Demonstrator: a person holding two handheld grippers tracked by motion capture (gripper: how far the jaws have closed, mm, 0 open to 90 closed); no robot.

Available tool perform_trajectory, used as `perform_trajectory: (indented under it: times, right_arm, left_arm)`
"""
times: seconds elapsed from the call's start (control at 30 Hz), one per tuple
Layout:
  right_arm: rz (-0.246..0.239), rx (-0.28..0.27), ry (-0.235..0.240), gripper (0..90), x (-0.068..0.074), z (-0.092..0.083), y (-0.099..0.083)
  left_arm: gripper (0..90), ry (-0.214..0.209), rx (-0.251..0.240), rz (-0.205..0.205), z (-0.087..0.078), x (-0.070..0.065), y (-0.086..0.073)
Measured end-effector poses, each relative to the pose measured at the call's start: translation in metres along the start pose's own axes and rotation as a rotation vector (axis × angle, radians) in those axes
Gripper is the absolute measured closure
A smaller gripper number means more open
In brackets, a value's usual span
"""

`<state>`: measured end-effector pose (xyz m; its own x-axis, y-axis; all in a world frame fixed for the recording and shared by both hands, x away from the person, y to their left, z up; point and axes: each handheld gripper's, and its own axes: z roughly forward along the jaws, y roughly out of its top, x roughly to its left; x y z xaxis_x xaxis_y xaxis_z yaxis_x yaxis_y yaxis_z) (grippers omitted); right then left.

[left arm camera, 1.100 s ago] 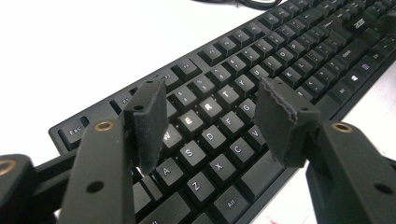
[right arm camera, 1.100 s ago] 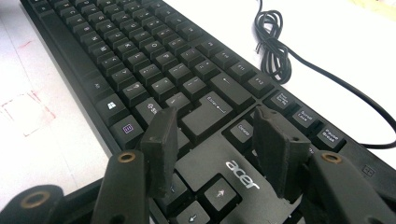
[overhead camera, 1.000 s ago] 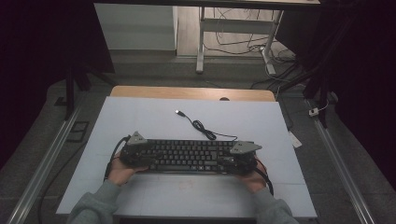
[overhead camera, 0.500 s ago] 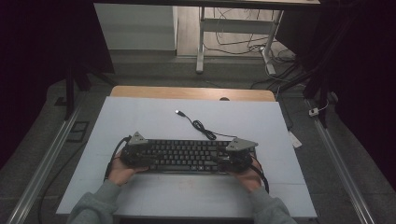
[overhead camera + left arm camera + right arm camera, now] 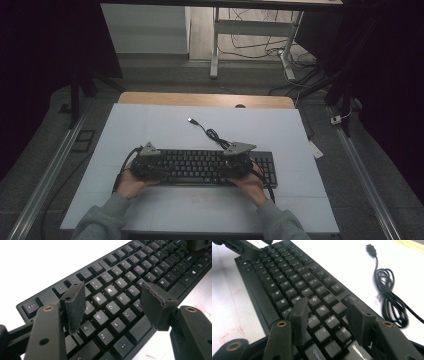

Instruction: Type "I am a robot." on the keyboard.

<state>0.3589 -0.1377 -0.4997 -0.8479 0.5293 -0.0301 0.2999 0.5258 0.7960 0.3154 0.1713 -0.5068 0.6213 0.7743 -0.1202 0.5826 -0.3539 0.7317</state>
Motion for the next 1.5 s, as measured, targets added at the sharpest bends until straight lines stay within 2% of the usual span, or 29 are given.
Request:
perform_trajectory:
  times: [0.17,0.4,0.5,0.77,1.13,1.27,1.37,1.5]
  right_arm:
    - [-0.012,0.009,0.004,59.4,0.004,0.007,0.004]
    - [-0.024,0.021,0.009,82.2,0.006,0.017,0.011]
    - [-0.027,0.036,0.02,88.8,0.007,0.025,0.014]
    - [-0.036,0.075,0.024,89.4,0.011,0.039,0.018]
    - [-0.032,0.118,0.019,89.6,0.01,0.046,0.016]
    - [-0.029,0.108,0.013,89.6,0.01,0.045,0.016]
    - [-0.033,0.07,0.002,89.6,0.011,0.039,0.018]
    - [-0.01,0.022,0.01,89.6,0.008,0.027,0.018]
  left_arm:
    - [37.1,-0.001,0.005,0.0,0.001,0.0,0.0]
    - [36.9,-0.004,0.01,0.004,0.002,-0.001,0.0]
    - [36.8,-0.002,0.012,0.007,0.002,-0.001,0.0]
    - [36.7,-0.001,0.023,0.016,0.004,-0.002,-0.001]
    - [36.5,0.0,0.03,0.023,0.005,-0.003,-0.001]
    - [36.5,0.002,0.025,0.023,0.004,-0.003,-0.001]
    - [36.6,0.007,0.01,0.019,0.002,-0.003,-0.001]
    - [36.7,0.011,0.003,0.013,0.001,-0.003,-0.001]
